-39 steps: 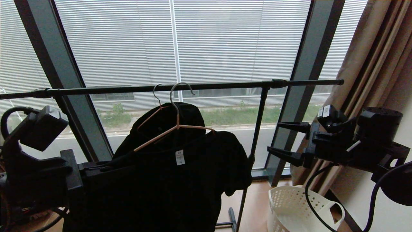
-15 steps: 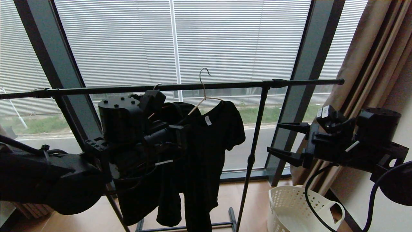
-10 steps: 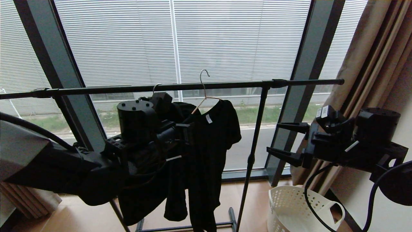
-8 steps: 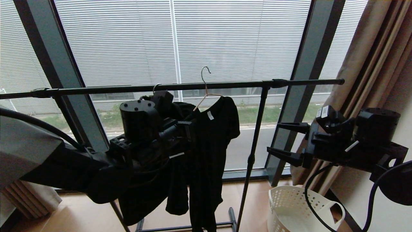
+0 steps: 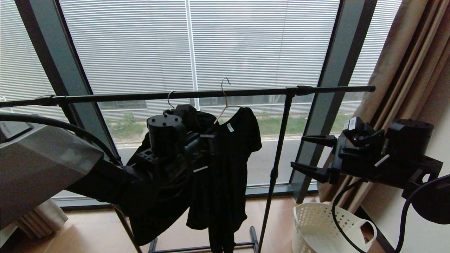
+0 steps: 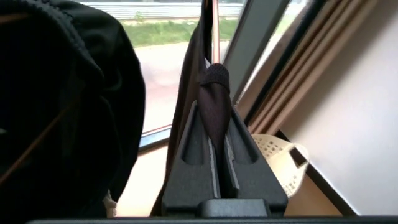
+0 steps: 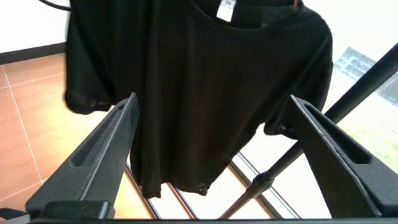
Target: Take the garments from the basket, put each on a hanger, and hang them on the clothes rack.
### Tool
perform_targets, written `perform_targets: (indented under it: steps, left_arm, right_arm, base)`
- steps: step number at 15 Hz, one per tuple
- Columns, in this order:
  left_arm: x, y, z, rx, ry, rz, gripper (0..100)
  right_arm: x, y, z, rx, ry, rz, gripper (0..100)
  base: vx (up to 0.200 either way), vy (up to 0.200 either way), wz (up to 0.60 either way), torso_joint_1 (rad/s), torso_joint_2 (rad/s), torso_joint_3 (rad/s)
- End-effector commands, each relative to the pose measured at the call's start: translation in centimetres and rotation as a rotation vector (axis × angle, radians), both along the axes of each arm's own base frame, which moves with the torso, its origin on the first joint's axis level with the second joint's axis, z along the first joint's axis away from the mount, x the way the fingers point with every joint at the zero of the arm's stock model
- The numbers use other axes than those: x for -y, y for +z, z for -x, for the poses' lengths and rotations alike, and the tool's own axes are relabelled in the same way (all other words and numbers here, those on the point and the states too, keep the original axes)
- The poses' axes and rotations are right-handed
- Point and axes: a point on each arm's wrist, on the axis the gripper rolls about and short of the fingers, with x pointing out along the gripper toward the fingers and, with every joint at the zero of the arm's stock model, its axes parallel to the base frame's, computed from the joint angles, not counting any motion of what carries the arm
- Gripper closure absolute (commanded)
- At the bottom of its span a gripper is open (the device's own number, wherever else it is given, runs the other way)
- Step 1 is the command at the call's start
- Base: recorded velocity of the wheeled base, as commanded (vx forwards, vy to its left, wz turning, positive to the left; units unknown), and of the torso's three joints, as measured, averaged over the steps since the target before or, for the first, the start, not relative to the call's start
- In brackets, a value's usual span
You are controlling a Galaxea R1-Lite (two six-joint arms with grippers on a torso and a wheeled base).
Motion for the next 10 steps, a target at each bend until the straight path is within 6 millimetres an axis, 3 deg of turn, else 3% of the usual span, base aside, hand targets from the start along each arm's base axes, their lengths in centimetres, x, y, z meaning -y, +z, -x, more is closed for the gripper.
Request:
perform_targets:
  steps: [1,10]
  left_arm:
    - [0.32,-0.71,-0.54,-0.010,0.001,-0.006,100]
    - [0.51,-1.62,-0.74,-0.030,0.001,-0.018,100]
  right_arm:
    - [-0.05,-0.06,-0.03,-0.001,0.002,0.000,0]
    - [-0.05,-0.09,0.00,-0.002,0.002,0.001,0]
  base:
    - [0.000,0.000,0.00,0.000,0.00,0.000]
    - [0.000,0.000,0.00,0.000,0.00,0.000]
